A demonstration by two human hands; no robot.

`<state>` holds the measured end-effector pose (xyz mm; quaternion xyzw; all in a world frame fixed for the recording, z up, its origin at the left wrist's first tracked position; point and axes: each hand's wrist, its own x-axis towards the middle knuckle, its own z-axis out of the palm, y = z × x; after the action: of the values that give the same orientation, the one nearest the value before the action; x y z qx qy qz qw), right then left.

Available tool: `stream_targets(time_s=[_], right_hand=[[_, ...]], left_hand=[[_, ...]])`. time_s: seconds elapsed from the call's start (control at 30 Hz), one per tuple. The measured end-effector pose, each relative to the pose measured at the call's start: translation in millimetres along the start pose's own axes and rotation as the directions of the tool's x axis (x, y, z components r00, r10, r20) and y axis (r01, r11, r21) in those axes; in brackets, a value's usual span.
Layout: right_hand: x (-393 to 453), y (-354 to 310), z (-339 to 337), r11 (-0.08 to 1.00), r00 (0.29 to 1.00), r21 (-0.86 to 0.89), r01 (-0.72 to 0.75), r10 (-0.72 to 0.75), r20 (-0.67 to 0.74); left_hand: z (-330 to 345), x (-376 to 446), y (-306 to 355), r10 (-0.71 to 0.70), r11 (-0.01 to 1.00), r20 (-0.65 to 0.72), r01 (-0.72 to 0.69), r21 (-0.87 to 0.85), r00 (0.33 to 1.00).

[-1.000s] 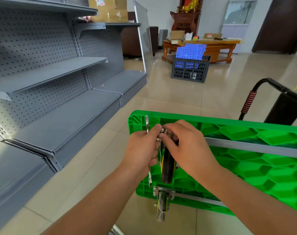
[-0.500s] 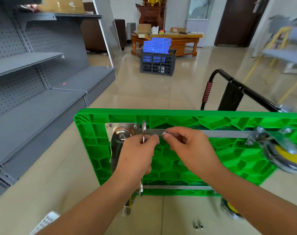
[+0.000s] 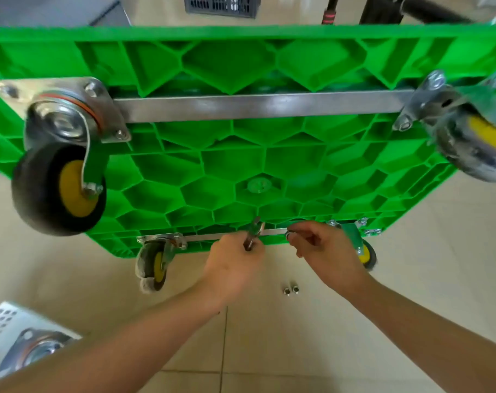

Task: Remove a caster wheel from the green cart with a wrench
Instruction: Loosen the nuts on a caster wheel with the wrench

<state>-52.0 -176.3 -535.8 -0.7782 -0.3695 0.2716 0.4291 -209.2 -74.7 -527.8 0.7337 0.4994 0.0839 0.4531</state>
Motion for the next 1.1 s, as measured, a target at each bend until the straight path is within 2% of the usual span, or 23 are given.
stream_targets(time_s=[0.1, 0.3, 0.47, 0.9, 1.1], right_hand=[[-0.5, 49.1, 1.8, 0.993, 0.993, -0.042, -0.110, 0.112, 0.037], [1.9, 121.2, 9.8, 0.942, 0.949, -0.205, -0.265, 0.293, 0.115], [1.1, 145.4, 15.3, 0.886, 0.906, -0.343, -0.311, 0.385, 0.173], [-5.6, 139.3, 22.7, 0.866, 0.930, -0.430, -0.255, 0.341, 0.135], [-12.7, 104.7, 25.8, 0.885, 0.961, -0.433, -0.173, 0.247, 0.121]], left_hand=[[32.9, 10.4, -19.5, 0.009, 0.994, 0.051, -0.014, 0.105, 0.999], [80.0, 20.4, -60.8, -0.041, 0.977, 0.272, -0.018, 0.213, 0.961], [95.2, 20.9, -77.8, -0.081, 0.940, 0.393, -0.061, 0.335, 0.916], [87.9, 22.3, -85.9, -0.082, 0.934, 0.446, -0.088, 0.348, 0.891], [57.7, 7.5, -72.2, -0.077, 0.940, 0.426, -0.078, 0.334, 0.902]])
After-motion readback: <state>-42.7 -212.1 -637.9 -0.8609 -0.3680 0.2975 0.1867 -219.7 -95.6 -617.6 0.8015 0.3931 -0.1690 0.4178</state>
